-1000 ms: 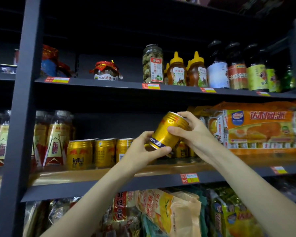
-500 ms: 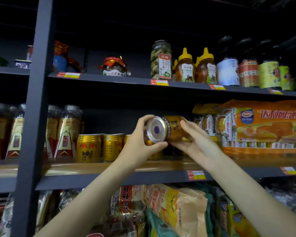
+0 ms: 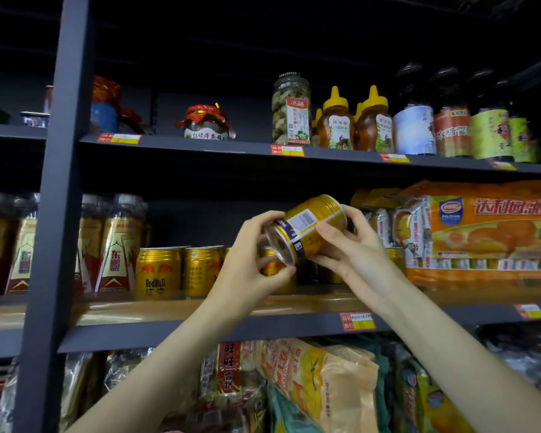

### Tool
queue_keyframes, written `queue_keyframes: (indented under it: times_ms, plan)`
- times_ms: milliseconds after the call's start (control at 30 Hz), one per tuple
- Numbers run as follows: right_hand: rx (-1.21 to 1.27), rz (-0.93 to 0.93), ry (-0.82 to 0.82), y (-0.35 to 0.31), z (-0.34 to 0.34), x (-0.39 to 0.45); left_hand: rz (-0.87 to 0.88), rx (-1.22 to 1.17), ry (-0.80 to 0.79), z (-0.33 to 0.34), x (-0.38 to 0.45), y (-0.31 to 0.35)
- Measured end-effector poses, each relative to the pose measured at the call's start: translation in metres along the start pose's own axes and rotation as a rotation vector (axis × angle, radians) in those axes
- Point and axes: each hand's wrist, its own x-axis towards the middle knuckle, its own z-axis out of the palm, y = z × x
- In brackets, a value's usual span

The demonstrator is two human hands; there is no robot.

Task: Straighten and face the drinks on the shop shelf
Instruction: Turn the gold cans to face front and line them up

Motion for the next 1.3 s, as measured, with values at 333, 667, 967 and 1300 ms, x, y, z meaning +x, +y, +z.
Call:
queue_keyframes:
  times_ms: [333,667,967,1300]
  plan:
    - [0.004,0.083,-0.057,-0.002,0.000,0.001,-0.065,-0.087,0.117,0.004,0.002,-0.004]
    - [-0.147,0.011,0.048,0.003,0.003,0.000,-0.112,-0.145,0.097,0.006,0.003,-0.006]
    - [0.071,0.135,-0.001,0.008,0.006,0.002,0.156,0.348,0.164,0.008,0.004,-0.016]
    - [-0.171,-0.072,-0.004,0.012,-0.003,0.002,-0.237,-0.209,0.113,0.008,0.007,-0.010]
